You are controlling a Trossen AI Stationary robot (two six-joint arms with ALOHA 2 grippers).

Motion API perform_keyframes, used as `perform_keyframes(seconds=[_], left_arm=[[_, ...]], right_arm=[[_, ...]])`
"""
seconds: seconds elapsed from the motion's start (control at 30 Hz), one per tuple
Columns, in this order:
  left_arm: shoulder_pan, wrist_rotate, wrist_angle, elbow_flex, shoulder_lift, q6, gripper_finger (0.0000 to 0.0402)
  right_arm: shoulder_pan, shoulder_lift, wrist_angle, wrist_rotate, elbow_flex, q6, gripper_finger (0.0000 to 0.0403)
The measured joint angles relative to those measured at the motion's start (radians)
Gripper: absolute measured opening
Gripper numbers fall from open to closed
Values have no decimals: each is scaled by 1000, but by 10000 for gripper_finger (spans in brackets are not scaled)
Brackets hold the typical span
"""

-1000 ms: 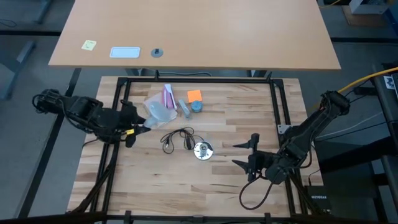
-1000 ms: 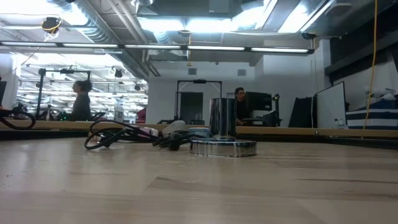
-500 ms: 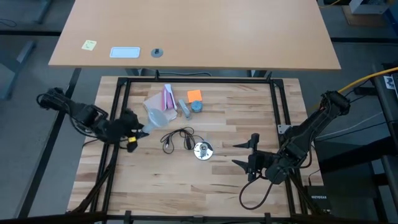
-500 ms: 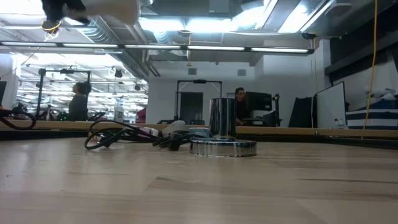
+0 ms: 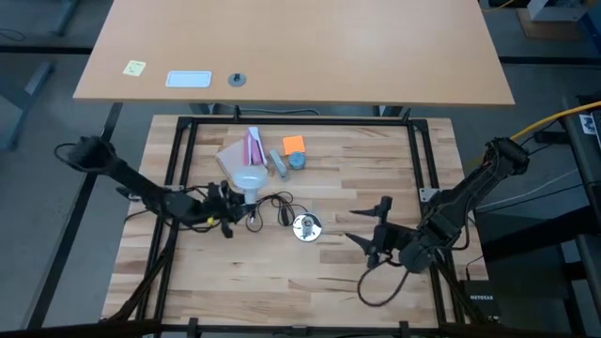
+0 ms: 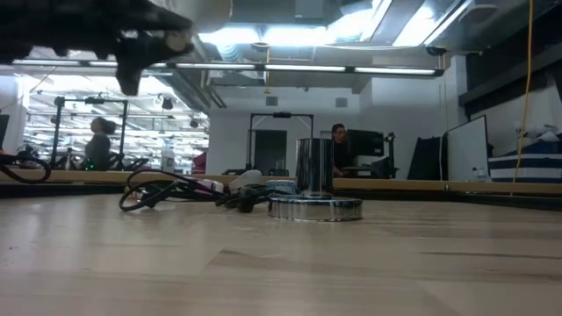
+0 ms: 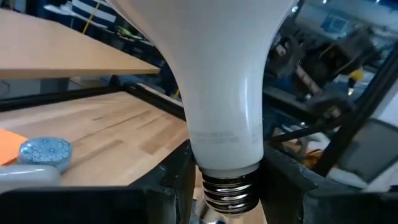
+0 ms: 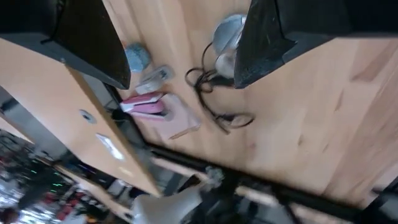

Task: Screw lightbulb
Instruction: Insert the white lightbulb into the silver lamp

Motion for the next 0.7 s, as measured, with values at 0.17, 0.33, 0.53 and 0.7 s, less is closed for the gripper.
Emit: perform_keyframes(seconds=[0.17,0.33,0.53,0.7], left_arm=[[45,20,46,85,210,62,127],[74,21,120,164,368,127,127],[110,70,370,200,511,182,127],[156,185,467,240,622,150,127]], right_arm=[[-76,48,29,-23,0,0,292],[-144,93,35,-84,0,26,292],[-201,99,37,-72,0,40,292],[-233,99,37,-74,0,53,292]])
